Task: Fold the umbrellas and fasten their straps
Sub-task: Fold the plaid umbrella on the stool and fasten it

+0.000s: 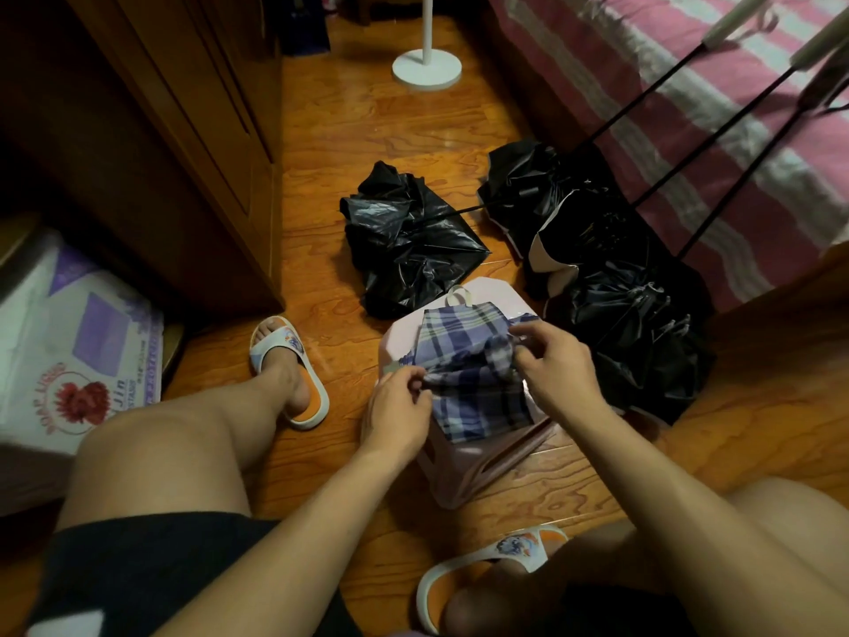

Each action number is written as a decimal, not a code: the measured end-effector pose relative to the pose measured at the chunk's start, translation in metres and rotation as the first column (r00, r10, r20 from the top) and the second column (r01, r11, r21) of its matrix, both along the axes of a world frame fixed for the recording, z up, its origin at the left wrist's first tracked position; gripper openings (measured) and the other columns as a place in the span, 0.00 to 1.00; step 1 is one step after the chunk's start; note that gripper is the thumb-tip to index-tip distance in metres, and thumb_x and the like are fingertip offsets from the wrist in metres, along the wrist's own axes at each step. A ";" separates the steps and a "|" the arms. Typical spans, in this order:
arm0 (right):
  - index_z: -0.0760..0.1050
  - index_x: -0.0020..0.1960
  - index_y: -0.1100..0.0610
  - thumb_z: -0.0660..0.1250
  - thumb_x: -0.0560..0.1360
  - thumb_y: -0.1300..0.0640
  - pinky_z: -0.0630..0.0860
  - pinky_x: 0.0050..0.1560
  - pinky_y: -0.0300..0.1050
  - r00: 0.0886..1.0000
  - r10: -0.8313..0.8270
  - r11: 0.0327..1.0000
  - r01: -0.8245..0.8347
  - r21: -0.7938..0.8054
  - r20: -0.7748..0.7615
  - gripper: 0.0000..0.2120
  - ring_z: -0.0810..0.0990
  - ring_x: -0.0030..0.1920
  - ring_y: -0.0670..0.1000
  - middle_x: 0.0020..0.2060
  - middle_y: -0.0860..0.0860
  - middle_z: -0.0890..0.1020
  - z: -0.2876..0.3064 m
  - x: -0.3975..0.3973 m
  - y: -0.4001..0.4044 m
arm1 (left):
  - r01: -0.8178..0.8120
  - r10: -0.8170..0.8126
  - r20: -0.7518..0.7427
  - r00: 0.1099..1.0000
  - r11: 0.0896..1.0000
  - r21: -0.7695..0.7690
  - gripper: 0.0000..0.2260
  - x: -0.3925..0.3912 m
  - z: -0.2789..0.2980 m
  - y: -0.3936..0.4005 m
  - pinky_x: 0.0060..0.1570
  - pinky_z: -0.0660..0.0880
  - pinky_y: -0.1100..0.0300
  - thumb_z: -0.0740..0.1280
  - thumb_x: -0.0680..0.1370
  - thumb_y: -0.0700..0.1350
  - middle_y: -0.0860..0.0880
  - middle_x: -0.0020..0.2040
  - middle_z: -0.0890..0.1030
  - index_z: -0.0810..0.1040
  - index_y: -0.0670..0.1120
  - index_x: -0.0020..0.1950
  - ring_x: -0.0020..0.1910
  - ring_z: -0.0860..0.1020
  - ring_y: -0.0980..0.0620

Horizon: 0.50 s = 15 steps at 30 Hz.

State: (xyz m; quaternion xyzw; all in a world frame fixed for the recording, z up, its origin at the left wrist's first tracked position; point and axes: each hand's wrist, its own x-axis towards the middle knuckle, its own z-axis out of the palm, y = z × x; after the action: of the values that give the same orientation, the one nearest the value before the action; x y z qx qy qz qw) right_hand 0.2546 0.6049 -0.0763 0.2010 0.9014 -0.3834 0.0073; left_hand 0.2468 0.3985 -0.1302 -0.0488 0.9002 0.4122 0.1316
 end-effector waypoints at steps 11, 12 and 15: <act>0.55 0.81 0.52 0.73 0.75 0.46 0.74 0.63 0.52 0.951 0.308 0.931 -0.306 0.201 0.023 0.42 0.75 0.68 0.56 0.70 0.53 0.72 -0.012 0.008 -0.042 | 0.048 -0.051 -0.011 0.999 0.978 -0.201 0.06 0.001 0.000 0.019 0.58 0.76 0.49 0.68 0.80 0.49 0.48 0.57 0.76 0.82 0.52 0.56 0.60 0.75 0.44; 0.54 0.81 0.53 0.70 0.77 0.50 0.74 0.60 0.52 0.949 0.315 0.919 -0.306 0.248 0.002 0.39 0.76 0.65 0.59 0.70 0.54 0.73 -0.013 0.008 -0.045 | 0.063 -0.072 -0.033 0.997 0.974 -0.216 0.11 0.002 0.001 0.020 0.59 0.75 0.50 0.67 0.81 0.49 0.48 0.60 0.76 0.81 0.51 0.62 0.62 0.75 0.44; 0.52 0.82 0.51 0.62 0.79 0.60 0.74 0.58 0.54 0.969 0.243 0.952 -0.230 0.202 -0.042 0.35 0.77 0.63 0.62 0.71 0.57 0.74 -0.008 0.004 -0.044 | 0.104 -0.126 -0.074 0.989 0.962 -0.251 0.14 0.006 0.006 0.021 0.61 0.74 0.53 0.64 0.83 0.49 0.48 0.63 0.75 0.79 0.49 0.67 0.62 0.75 0.45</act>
State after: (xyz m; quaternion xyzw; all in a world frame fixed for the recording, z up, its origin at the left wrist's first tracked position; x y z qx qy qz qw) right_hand 0.2587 0.5610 -0.0846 0.0784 0.9520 -0.2960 0.0033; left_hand 0.2524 0.4197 -0.1244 0.0058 0.9507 0.2906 0.1078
